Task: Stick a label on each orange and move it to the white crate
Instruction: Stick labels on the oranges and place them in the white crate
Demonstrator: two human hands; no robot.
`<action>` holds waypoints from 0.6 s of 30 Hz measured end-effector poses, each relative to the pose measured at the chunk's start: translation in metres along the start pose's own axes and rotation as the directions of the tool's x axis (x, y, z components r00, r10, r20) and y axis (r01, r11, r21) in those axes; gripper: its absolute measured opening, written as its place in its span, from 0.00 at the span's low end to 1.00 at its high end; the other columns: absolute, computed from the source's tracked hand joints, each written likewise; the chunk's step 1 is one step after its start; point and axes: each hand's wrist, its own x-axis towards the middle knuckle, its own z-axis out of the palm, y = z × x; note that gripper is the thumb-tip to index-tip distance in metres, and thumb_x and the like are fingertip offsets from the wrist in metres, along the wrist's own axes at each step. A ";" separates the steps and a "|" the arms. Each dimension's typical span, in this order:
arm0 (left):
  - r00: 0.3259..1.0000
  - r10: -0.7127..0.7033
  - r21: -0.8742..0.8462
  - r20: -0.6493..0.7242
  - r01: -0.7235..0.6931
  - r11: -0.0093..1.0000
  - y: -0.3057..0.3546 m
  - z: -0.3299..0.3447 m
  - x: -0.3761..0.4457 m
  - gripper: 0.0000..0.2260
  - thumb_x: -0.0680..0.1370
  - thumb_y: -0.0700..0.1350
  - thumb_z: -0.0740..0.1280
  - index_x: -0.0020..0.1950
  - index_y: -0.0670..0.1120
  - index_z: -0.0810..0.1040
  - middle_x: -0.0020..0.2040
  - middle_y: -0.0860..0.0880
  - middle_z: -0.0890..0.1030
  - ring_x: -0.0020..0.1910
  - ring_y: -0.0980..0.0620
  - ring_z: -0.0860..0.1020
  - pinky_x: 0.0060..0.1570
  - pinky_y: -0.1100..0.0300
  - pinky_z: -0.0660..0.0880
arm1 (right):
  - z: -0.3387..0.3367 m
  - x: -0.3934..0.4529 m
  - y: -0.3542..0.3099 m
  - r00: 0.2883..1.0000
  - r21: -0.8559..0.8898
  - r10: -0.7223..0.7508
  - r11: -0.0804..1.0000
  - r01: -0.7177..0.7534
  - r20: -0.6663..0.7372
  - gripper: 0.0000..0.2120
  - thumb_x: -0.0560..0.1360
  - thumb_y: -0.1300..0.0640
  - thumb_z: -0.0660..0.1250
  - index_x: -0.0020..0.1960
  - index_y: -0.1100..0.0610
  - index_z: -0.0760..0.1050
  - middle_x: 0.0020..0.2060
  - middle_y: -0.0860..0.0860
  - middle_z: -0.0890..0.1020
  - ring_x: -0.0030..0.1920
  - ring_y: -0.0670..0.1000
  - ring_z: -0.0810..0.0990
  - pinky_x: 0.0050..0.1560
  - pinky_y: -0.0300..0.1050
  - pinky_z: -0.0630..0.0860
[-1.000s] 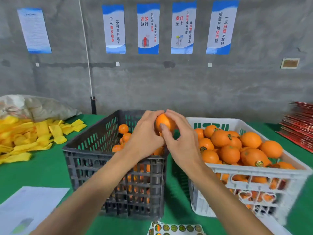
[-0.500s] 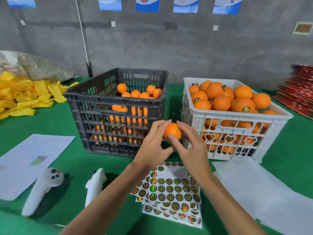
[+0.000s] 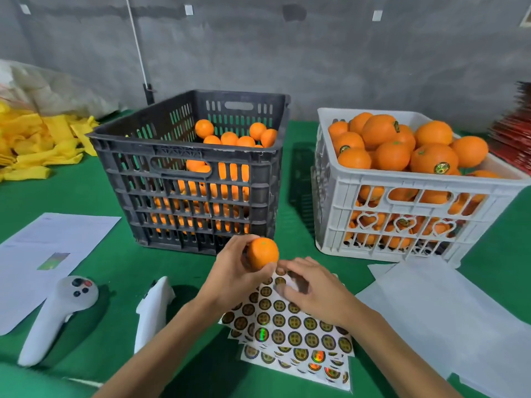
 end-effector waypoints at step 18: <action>0.986 -0.103 -0.325 0.133 0.142 0.935 -0.005 0.011 -0.014 0.27 0.75 0.63 0.74 0.70 0.55 0.73 0.59 0.53 0.83 0.55 0.52 0.85 0.56 0.50 0.83 | 0.002 0.001 0.012 0.997 0.129 0.064 0.990 -0.059 -0.040 0.12 0.78 0.43 0.70 0.59 0.44 0.85 0.51 0.39 0.76 0.37 0.48 0.75 0.40 0.43 0.72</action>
